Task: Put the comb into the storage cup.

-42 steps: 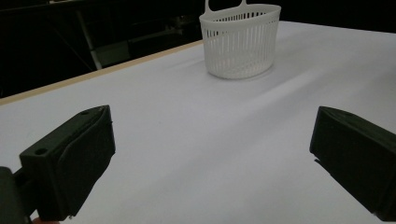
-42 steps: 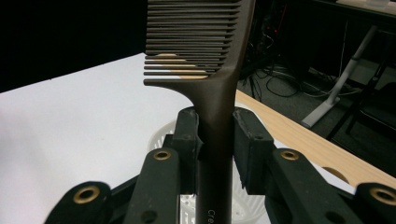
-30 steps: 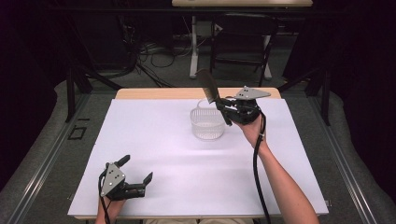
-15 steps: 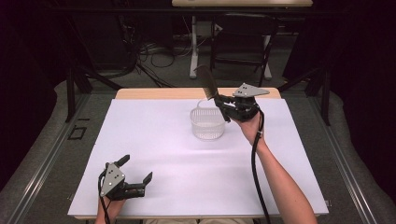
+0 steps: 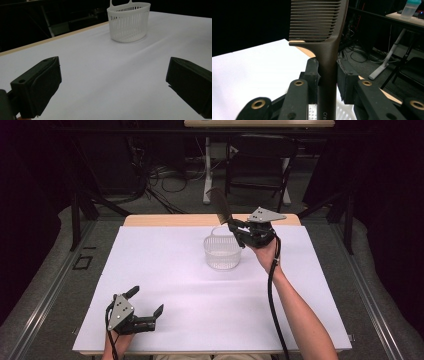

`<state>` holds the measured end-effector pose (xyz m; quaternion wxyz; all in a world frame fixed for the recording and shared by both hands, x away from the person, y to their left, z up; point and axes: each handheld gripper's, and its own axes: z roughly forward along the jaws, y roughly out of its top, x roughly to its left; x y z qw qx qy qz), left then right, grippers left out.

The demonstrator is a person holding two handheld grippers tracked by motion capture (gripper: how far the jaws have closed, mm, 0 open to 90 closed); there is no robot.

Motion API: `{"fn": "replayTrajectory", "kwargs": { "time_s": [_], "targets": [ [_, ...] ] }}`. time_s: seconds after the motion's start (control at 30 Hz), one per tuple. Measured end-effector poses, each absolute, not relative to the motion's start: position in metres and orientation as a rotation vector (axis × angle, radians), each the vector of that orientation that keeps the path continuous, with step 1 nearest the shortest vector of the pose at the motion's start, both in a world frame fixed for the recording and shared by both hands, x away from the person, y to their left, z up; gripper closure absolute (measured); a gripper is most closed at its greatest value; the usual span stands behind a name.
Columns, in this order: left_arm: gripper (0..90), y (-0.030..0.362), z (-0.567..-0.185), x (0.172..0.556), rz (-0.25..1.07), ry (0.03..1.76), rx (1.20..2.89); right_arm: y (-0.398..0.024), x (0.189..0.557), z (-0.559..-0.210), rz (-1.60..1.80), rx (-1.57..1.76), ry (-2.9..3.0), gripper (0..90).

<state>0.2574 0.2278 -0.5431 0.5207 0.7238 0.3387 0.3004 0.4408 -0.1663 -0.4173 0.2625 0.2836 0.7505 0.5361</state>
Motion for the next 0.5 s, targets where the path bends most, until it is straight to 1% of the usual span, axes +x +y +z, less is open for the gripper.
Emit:
{"fn": "replayTrajectory", "kwargs": {
  "time_s": [0.5],
  "targets": [
    [0.3, 0.2277, -0.5427, 0.2570, 0.719, 0.811, 1.734, -0.1601, 0.4473, -0.4171, 1.440, 0.730, 2.018, 72.5]
  ]
}}
